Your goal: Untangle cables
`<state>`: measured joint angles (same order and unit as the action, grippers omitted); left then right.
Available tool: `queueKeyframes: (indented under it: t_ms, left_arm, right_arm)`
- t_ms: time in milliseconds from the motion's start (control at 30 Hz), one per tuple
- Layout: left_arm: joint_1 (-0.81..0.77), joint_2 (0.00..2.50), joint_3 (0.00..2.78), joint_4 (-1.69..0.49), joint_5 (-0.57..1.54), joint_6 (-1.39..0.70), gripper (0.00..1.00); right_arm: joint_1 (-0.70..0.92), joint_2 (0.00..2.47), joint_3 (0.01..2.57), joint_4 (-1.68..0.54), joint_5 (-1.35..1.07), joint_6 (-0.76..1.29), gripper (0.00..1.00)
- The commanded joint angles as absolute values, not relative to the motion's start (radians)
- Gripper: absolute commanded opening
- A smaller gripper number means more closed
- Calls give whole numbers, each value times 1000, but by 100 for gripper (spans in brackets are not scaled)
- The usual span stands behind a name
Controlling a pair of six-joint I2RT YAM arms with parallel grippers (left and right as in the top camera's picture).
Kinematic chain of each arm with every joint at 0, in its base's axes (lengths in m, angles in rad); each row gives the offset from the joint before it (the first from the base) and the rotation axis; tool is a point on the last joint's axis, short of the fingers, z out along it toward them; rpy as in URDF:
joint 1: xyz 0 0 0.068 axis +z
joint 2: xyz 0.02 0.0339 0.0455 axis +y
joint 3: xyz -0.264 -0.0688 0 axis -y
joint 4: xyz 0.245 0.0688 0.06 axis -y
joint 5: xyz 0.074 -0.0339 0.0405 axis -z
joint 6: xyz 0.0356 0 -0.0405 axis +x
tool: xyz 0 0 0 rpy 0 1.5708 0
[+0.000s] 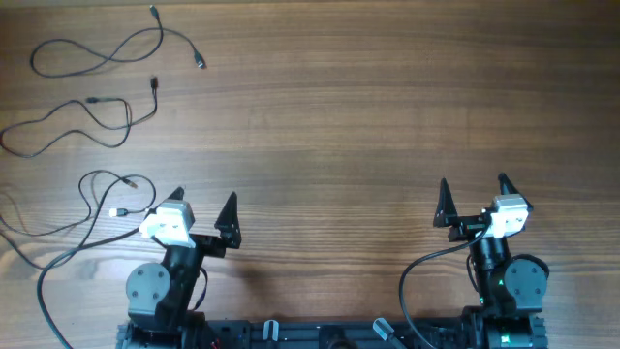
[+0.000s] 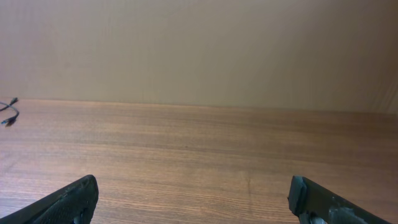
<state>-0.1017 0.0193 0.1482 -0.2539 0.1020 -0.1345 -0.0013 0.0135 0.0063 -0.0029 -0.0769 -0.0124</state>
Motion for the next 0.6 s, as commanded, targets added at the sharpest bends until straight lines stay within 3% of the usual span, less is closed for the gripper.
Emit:
queueKeyframes:
  t_ms: [0,300,567]
  left_arm:
    - [-93,3,97,-171,127,-104,100]
    - [-93,3,5,66,130,-51,100]
    - [-59,3,6,29,125,-7,100]
  right_arm:
    - [2,4,5,-1,-60,1,100]
    - [2,4,5,0,-59,1,100]
    - [2,4,5,0,-59,1,100]
